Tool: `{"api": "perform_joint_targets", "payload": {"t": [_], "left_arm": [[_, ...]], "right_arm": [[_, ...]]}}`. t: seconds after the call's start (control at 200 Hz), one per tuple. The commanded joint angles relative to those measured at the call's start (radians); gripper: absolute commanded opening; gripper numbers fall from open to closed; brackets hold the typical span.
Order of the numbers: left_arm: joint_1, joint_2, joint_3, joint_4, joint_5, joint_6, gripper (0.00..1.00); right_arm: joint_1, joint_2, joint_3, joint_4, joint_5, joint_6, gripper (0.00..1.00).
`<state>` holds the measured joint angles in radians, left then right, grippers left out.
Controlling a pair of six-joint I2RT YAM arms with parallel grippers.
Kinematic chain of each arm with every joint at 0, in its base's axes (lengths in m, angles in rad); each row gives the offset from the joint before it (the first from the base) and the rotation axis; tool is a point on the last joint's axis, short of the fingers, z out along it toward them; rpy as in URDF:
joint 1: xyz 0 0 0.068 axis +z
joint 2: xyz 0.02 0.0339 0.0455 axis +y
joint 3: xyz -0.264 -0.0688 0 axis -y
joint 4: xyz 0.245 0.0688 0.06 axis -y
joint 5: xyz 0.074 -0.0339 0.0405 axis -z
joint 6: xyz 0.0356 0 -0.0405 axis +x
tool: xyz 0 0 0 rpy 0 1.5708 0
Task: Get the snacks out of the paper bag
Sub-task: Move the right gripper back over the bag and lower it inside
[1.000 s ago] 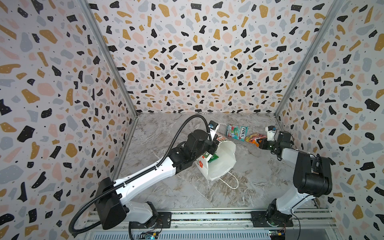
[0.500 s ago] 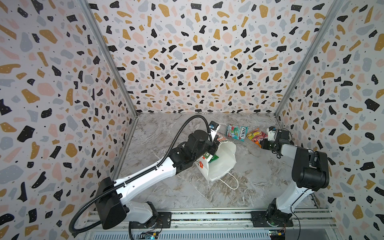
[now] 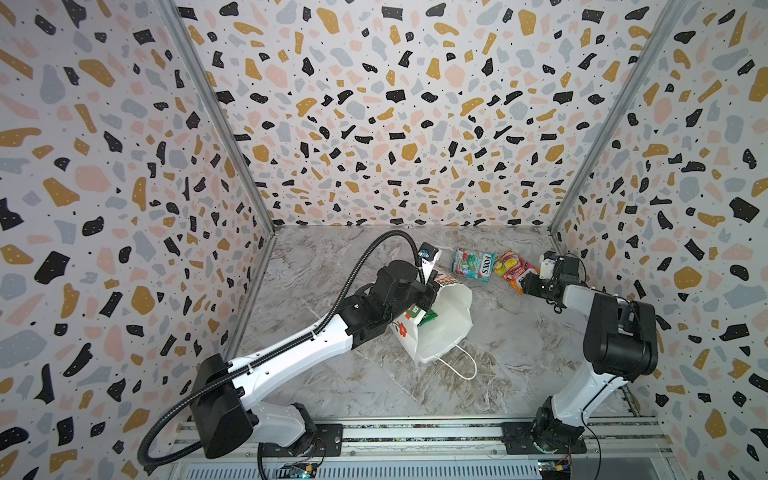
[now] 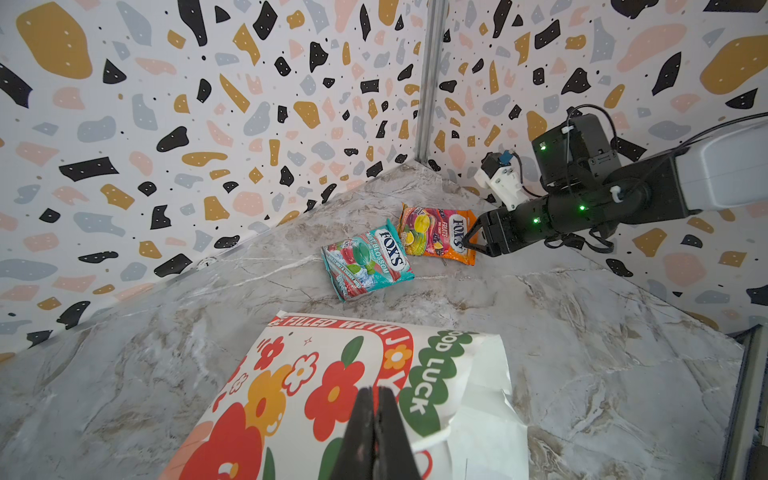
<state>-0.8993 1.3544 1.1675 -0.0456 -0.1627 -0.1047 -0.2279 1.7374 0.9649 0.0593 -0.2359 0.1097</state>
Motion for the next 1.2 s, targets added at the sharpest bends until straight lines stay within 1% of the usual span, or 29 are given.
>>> {"api": "perform_joint_targets", "payload": {"t": [0.0, 0.065, 0.15, 0.3, 0.436, 0.491, 0.571, 0.686, 0.741, 0.776, 0.871, 1.011, 1.196], "left_arm": [[-0.004, -0.007, 0.010, 0.017, -0.009, 0.013, 0.00], [-0.004, -0.006, 0.010, 0.018, -0.009, 0.015, 0.00], [-0.003, -0.008, 0.010, 0.016, -0.009, 0.016, 0.00], [-0.004, -0.009, 0.008, 0.018, -0.010, 0.018, 0.00], [-0.003, -0.012, 0.007, 0.020, -0.014, 0.020, 0.00], [-0.004, -0.015, 0.006, 0.021, -0.015, 0.020, 0.00], [-0.003, -0.015, 0.005, 0.022, -0.017, 0.022, 0.00], [-0.003, -0.011, 0.007, 0.022, -0.017, 0.020, 0.00], [-0.004, -0.010, 0.007, 0.021, -0.021, 0.020, 0.00], [-0.003, -0.012, 0.006, 0.020, -0.023, 0.020, 0.00], [-0.004, -0.013, 0.003, 0.027, -0.023, 0.013, 0.00], [-0.003, -0.011, 0.003, 0.028, -0.024, 0.009, 0.00], [-0.004, -0.014, 0.001, 0.030, -0.031, 0.008, 0.00]], "right_arm": [[0.002, -0.161, -0.065, 0.027, -0.085, 0.061, 0.60], [0.005, -0.241, -0.120, 0.060, -0.169, 0.092, 0.60], [0.020, -0.343, -0.183, 0.082, -0.240, 0.134, 0.60], [0.095, -0.523, -0.252, 0.072, -0.353, 0.172, 0.61], [0.178, -0.673, -0.283, 0.034, -0.359, 0.200, 0.64], [0.207, -0.719, -0.278, 0.005, -0.349, 0.227, 0.64], [0.273, -0.773, -0.276, -0.007, -0.366, 0.247, 0.64], [0.401, -0.813, -0.256, -0.062, -0.337, 0.249, 0.63], [0.457, -0.824, -0.249, -0.089, -0.330, 0.245, 0.59], [0.488, -0.831, -0.247, -0.102, -0.323, 0.240, 0.57], [0.551, -0.842, -0.246, -0.131, -0.315, 0.227, 0.57], [0.642, -0.838, -0.240, -0.162, -0.334, 0.208, 0.55], [0.773, -0.815, -0.250, -0.174, -0.280, 0.179, 0.55]]}}
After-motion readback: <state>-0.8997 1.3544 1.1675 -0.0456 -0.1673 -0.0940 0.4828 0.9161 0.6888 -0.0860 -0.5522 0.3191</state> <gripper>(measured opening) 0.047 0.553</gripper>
